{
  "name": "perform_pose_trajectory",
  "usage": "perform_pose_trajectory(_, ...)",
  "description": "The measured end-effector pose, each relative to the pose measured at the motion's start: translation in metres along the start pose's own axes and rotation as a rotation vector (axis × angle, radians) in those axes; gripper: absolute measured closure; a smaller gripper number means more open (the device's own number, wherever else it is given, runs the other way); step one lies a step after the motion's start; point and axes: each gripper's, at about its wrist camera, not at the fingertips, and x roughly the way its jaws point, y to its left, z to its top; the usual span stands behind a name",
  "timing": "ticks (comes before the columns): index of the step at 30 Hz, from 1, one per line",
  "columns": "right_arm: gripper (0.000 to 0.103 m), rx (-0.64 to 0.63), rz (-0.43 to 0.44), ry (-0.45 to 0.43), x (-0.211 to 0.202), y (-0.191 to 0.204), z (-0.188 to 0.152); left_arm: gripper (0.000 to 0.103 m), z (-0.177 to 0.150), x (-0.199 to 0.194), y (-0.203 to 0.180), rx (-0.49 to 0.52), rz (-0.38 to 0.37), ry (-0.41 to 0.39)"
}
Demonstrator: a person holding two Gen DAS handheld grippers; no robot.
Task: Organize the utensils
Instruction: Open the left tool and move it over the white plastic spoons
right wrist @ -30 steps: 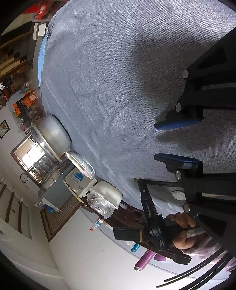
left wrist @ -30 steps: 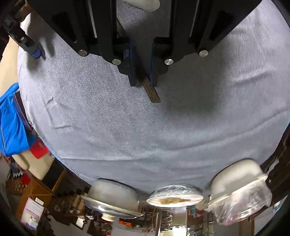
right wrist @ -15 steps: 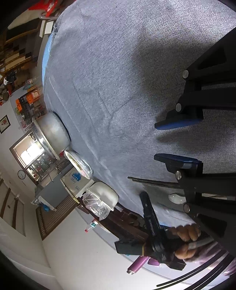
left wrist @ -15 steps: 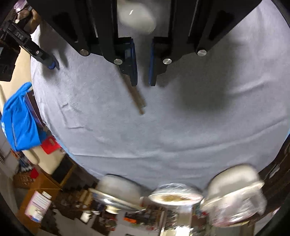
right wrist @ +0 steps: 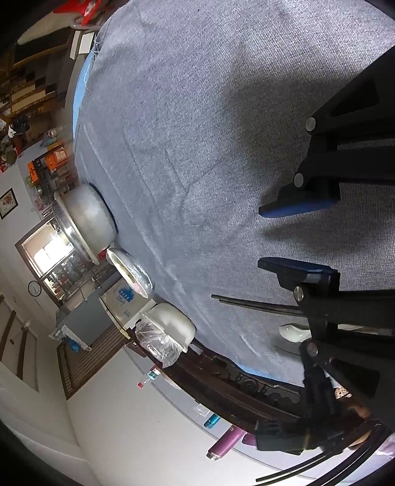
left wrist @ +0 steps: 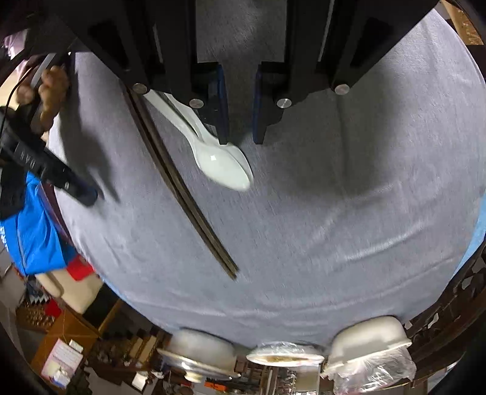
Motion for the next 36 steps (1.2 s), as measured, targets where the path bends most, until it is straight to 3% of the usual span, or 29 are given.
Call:
perform_pose_trajectory(5, 0.074, 0.003, -0.003, -0.002, 0.000, -0.001, 0.000, 0.079, 0.016, 0.008, -0.013, 0.013, 0.019, -0.006)
perform_pose_trajectory(9, 0.074, 0.009, -0.004, -0.001, -0.001, -0.001, 0.000, 0.079, 0.057, 0.021, -0.003, -0.043, 0.134, -0.070)
perform_pose_trajectory(11, 0.074, 0.008, -0.008, 0.001, -0.001, -0.001, 0.000, 0.079, 0.074, 0.015, 0.019, -0.172, 0.092, -0.121)
perform_pose_trajectory(13, 0.074, 0.004, -0.011, 0.006, 0.000, 0.000, 0.000, 0.079, 0.074, 0.006, 0.030, -0.224, 0.027, -0.144)
perform_pose_trajectory(20, 0.074, -0.021, -0.016, 0.036, 0.007, 0.003, 0.001, 0.079, 0.029, -0.002, 0.000, 0.021, -0.007, -0.073)
perform_pose_trajectory(23, 0.074, -0.004, -0.016, 0.031, 0.006, 0.000, 0.001, 0.076, 0.018, 0.002, -0.014, 0.060, -0.050, -0.048)
perform_pose_trajectory(25, 0.074, 0.001, -0.024, 0.031, 0.007, -0.001, 0.001, 0.055, 0.016, 0.005, -0.022, 0.062, -0.065, -0.040)
perform_pose_trajectory(27, 0.074, -0.001, -0.029, 0.032, 0.006, -0.002, 0.001, 0.049, 0.020, 0.008, -0.030, 0.055, -0.051, -0.051)
perform_pose_trajectory(32, 0.074, 0.012, -0.037, 0.027, 0.007, -0.003, 0.002, 0.049, 0.036, 0.020, -0.030, 0.024, -0.020, -0.070)
perform_pose_trajectory(33, 0.074, 0.014, -0.037, 0.026, 0.006, -0.004, 0.002, 0.055, 0.038, 0.022, -0.031, 0.027, -0.005, -0.073)
perform_pose_trajectory(34, 0.074, 0.016, -0.038, 0.024, 0.006, -0.004, 0.002, 0.070, 0.040, 0.023, -0.030, 0.029, 0.021, -0.076)
perform_pose_trajectory(36, 0.074, 0.018, -0.038, 0.023, 0.005, -0.005, 0.002, 0.078, 0.043, 0.023, -0.022, 0.008, 0.030, -0.074)
